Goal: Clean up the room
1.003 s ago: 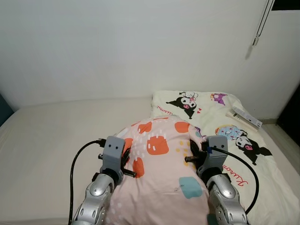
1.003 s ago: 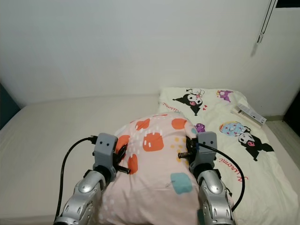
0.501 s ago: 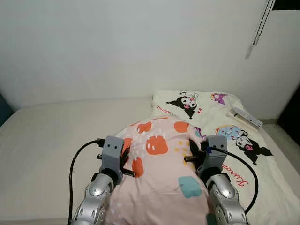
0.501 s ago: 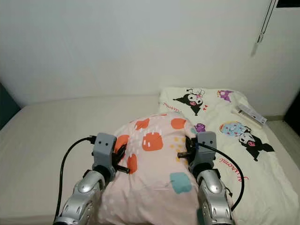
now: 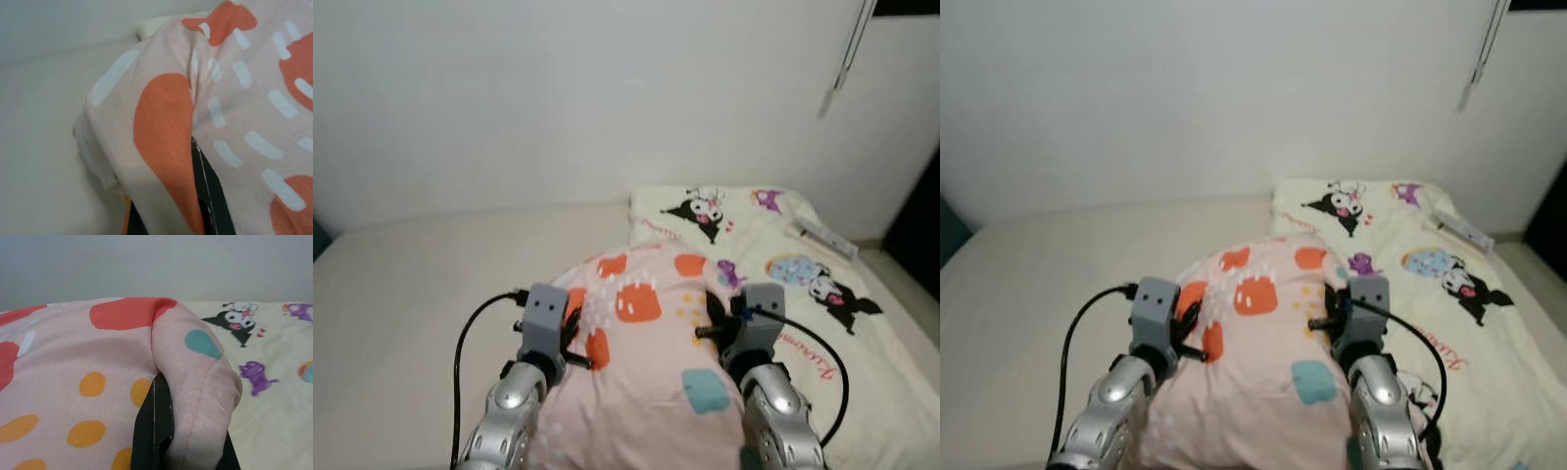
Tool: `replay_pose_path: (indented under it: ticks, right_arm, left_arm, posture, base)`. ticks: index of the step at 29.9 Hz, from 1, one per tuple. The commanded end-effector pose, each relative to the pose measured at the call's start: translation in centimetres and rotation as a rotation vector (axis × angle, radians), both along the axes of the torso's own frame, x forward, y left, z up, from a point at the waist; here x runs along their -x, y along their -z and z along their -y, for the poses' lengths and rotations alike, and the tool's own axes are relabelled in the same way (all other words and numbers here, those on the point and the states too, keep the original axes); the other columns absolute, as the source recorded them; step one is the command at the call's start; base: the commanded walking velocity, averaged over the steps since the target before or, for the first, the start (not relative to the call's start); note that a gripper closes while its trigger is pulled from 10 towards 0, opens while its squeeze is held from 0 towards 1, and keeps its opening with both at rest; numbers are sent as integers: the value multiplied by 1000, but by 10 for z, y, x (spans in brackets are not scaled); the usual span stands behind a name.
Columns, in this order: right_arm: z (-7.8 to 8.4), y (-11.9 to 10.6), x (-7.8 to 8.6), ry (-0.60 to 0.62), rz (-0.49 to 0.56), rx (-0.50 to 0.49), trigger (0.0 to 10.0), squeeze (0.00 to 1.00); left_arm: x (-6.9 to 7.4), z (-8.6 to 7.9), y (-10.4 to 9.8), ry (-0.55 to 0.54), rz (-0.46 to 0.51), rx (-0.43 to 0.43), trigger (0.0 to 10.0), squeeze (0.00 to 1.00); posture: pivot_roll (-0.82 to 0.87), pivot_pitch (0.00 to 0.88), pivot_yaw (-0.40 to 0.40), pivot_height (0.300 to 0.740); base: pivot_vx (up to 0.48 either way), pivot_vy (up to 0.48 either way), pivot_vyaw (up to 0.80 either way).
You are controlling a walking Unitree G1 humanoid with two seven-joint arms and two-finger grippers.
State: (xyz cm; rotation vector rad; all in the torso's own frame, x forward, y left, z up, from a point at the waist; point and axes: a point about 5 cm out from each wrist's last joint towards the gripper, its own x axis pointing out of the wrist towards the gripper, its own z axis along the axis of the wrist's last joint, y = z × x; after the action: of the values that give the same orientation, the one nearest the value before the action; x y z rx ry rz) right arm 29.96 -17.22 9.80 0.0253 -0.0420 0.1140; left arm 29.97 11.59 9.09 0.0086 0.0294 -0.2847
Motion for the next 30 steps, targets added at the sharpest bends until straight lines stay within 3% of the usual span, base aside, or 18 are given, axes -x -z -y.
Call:
replay_pose_path:
  ticks: [1,30]
  right_arm:
    - [2,-9,-1,13,58,-6,10000,0]
    - [0,-8,-2,18,63,-13,10000,0]
  left_arm:
    - [-1,-6,-6,-20,39,-4,10000,0]
    - [-2,-6,-8,-9,41,-6,10000,0]
  posture:
    - [-6,50,42,740]
    - [1,51,55,740]
  base:
    - [0,394,0]
    - [0,394,0]
